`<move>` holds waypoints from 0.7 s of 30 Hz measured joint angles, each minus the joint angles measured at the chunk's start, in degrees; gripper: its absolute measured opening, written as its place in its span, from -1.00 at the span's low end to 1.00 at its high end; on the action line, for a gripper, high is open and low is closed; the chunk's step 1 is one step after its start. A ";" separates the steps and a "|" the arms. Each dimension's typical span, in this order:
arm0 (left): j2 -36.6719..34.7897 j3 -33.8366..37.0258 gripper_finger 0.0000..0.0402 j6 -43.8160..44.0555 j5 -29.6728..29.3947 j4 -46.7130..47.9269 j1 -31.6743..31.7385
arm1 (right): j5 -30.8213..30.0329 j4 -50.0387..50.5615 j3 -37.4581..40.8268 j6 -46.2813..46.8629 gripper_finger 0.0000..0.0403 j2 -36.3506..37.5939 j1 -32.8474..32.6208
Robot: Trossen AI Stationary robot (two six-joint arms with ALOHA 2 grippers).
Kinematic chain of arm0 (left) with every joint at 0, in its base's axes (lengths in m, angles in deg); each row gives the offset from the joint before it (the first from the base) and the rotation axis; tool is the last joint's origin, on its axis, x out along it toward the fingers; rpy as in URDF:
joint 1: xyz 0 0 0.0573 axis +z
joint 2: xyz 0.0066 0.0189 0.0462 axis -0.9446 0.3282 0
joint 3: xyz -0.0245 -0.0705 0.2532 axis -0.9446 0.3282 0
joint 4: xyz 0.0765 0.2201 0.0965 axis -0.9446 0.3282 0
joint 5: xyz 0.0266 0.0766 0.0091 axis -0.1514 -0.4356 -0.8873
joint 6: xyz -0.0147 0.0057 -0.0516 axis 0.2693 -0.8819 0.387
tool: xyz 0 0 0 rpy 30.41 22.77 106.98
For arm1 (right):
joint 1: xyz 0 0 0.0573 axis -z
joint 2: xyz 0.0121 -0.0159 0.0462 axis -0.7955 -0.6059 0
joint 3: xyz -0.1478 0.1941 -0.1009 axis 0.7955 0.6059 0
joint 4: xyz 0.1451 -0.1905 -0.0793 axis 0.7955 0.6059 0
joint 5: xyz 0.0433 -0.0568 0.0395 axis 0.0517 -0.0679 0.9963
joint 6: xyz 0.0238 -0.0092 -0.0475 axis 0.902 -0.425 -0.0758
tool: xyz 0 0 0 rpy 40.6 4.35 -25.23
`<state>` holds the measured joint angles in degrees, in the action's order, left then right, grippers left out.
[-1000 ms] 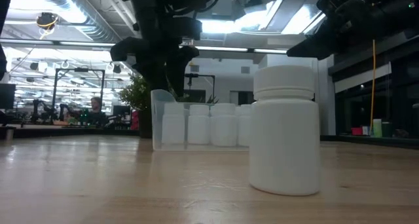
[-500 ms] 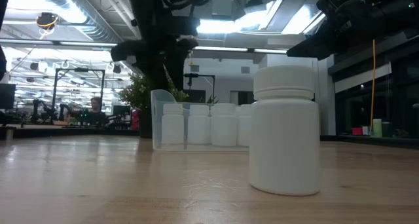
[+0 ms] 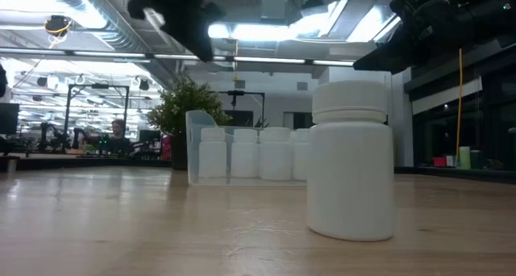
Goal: Pick and place pill bottles into a basket
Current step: Put the white pill bottle into the transparent bin
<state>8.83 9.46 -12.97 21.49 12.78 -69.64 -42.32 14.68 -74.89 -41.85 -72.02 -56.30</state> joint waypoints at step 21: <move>-26.97 45.66 -0.99 8.39 8.03 -59.24 2.48 | 4.08 1.58 0.00 1.88 -0.98 -0.24 -0.09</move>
<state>-18.14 55.13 -4.58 29.52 -46.46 -67.16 -38.25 16.27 -74.89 -39.97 -72.26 -56.39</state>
